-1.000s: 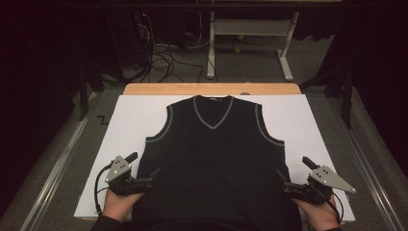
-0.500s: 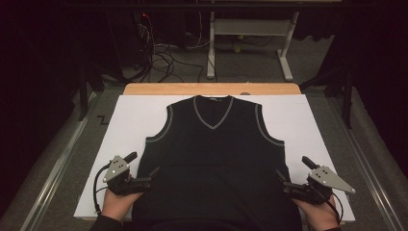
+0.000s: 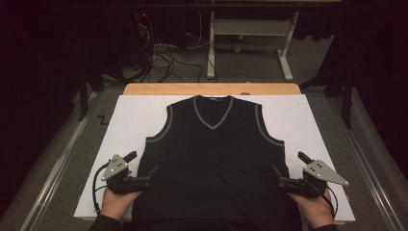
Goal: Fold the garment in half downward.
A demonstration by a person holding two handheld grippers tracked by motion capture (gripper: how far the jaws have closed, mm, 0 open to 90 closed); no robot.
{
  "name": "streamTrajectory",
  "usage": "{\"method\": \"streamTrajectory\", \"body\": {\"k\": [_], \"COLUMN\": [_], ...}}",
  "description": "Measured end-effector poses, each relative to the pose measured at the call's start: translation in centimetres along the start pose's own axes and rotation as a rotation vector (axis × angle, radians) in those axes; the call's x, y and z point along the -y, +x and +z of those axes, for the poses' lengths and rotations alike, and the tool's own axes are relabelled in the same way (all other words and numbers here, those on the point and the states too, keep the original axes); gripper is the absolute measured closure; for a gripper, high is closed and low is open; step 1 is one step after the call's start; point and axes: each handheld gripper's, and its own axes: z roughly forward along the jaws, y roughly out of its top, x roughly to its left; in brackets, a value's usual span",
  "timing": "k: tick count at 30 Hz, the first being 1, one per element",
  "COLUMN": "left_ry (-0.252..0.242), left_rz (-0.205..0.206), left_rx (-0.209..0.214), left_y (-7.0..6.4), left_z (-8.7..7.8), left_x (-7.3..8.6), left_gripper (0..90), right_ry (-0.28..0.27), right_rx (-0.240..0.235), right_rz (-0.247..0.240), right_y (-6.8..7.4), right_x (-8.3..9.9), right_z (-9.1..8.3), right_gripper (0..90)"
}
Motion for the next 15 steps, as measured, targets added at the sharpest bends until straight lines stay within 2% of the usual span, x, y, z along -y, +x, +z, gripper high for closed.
{"method": "streamTrajectory", "body": {"k": [5,8,10,15], "left_ry": [0.003,0.007,0.025,0.06], "left_rz": [0.005,-0.02,-0.035,-0.031], "left_rx": [-0.003,0.004,-0.006,-0.035], "left_y": [0.2,0.4,0.6,1.0], "left_z": [0.2,0.4,0.5,0.9], "left_x": [0.0,0.0,-0.1,-0.1], "left_gripper": [0.0,0.0,0.0,0.0], "right_ry": [-0.001,0.006,0.02,0.059], "right_rx": [-0.001,0.003,0.013,0.022], "right_rz": [-0.002,0.0,0.0,0.012], "right_y": [0.2,0.1,0.1,-0.3], "right_x": [-0.5,-0.8,-0.9,-0.8], "right_z": [0.8,1.5,1.8,2.6], "right_gripper": [0.2,0.2,0.3,0.2]}}
